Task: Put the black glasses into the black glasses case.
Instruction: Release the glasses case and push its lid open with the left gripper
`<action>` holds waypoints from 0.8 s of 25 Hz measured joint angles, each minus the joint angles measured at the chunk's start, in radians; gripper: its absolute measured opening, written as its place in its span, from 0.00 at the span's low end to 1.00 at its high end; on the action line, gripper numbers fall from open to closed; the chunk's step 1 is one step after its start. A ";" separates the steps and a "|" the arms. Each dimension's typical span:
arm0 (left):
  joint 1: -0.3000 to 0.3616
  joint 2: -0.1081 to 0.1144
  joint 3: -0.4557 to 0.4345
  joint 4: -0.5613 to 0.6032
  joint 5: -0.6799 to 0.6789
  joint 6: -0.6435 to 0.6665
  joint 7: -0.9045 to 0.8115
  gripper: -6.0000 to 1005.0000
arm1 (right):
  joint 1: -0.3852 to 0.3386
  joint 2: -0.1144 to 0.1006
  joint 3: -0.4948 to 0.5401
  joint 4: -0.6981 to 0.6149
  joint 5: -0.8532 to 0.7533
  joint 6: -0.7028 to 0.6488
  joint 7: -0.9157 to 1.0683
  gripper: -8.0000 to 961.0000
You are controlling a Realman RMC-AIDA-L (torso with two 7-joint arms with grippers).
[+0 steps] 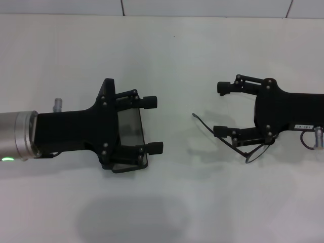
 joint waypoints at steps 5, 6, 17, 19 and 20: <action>0.000 0.000 0.001 0.000 0.000 0.000 -0.003 0.87 | 0.003 0.000 -0.006 0.000 0.000 0.006 -0.001 0.92; 0.001 0.000 0.001 0.000 0.000 0.000 -0.003 0.87 | 0.002 0.001 -0.006 0.000 0.000 0.008 -0.002 0.92; 0.002 -0.002 -0.006 -0.008 -0.052 -0.001 -0.055 0.87 | 0.001 0.000 -0.008 0.000 0.000 0.015 -0.009 0.92; -0.009 -0.002 -0.002 -0.051 -0.108 -0.005 -0.164 0.87 | -0.003 -0.004 -0.006 -0.004 0.000 0.016 -0.005 0.92; -0.019 -0.002 0.001 -0.083 -0.130 -0.008 -0.233 0.87 | -0.006 -0.006 -0.005 -0.010 0.000 0.016 -0.004 0.92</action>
